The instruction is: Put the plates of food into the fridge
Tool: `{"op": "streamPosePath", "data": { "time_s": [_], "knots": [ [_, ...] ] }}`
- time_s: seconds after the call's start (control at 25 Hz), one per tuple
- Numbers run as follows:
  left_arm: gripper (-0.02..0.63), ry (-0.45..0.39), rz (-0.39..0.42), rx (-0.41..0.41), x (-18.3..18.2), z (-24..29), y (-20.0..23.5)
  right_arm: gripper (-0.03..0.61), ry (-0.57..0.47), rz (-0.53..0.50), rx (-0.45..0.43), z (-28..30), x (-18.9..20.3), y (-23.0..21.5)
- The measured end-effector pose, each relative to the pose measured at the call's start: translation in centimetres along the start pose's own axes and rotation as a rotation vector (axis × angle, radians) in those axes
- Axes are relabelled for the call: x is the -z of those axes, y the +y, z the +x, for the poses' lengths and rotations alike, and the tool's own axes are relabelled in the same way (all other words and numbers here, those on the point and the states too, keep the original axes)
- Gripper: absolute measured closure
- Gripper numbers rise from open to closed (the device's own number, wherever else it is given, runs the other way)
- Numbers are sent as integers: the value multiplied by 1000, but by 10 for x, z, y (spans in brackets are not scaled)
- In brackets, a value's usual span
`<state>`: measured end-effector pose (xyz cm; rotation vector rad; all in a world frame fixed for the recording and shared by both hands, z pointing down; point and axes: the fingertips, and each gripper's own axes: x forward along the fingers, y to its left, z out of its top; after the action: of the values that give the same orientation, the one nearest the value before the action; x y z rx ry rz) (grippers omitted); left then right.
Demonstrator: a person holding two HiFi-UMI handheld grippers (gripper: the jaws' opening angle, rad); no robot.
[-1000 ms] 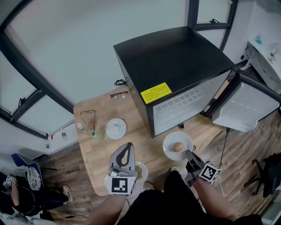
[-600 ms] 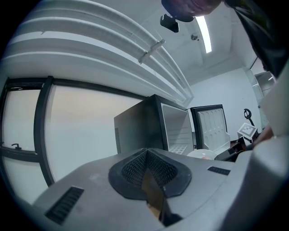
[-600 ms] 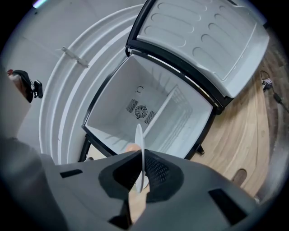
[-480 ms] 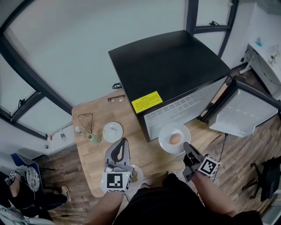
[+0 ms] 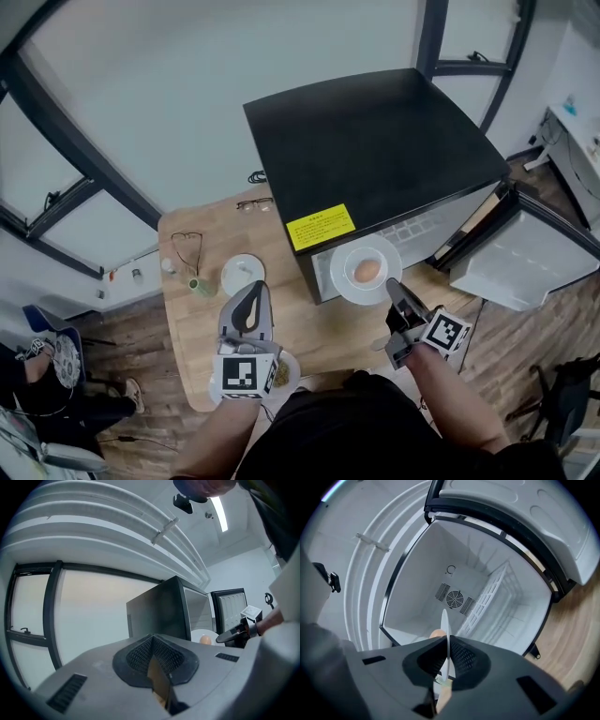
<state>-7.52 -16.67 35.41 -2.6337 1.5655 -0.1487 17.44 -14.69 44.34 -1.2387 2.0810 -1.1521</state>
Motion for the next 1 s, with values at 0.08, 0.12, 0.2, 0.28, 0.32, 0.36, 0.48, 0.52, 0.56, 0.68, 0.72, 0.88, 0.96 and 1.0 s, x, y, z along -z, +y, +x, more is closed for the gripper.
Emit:
{"op": "streamPosePath", "data": {
  "time_s": [0.08,0.12,0.2,0.28,0.32,0.36,0.48,0.52,0.56,0.68,0.72,0.88,0.96,1.0],
  "knots": [
    [611,1,-2,-17,-3,2,4,546,5,6,-2,10,-7,0],
    [611,1,-1,-25,-4,3,5,546,10,7,-3,16,-10,0],
    [611,3,4,-40,-5,4,7,546,24,2,-3,27,-14,-2],
    [611,6,10,-54,-5,5,10,546,38,5,14,38,-18,-7],
    [611,7,13,-60,-5,5,12,546,45,10,25,43,-20,-10],
    [611,8,16,-68,-5,5,14,546,52,14,36,49,-21,-13],
    [611,13,15,-97,-4,3,22,546,79,12,60,64,-24,-19],
    [611,15,13,-108,-2,2,25,546,87,11,77,68,-25,-23],
    [611,15,13,-119,-1,1,27,546,95,13,92,72,-26,-26],
    [611,19,5,-155,2,-6,38,546,110,22,104,87,-28,-30],
    [611,23,-4,-168,4,-10,42,546,118,21,107,92,-28,-31],
    [611,41,-27,-217,11,-26,54,537,164,-53,164,101,-28,-36],
    [611,44,-30,-240,12,-32,60,524,191,-151,215,104,-29,-37],
    [611,43,-31,-250,11,-35,63,511,204,-203,239,106,-30,-37]
  ]
}}
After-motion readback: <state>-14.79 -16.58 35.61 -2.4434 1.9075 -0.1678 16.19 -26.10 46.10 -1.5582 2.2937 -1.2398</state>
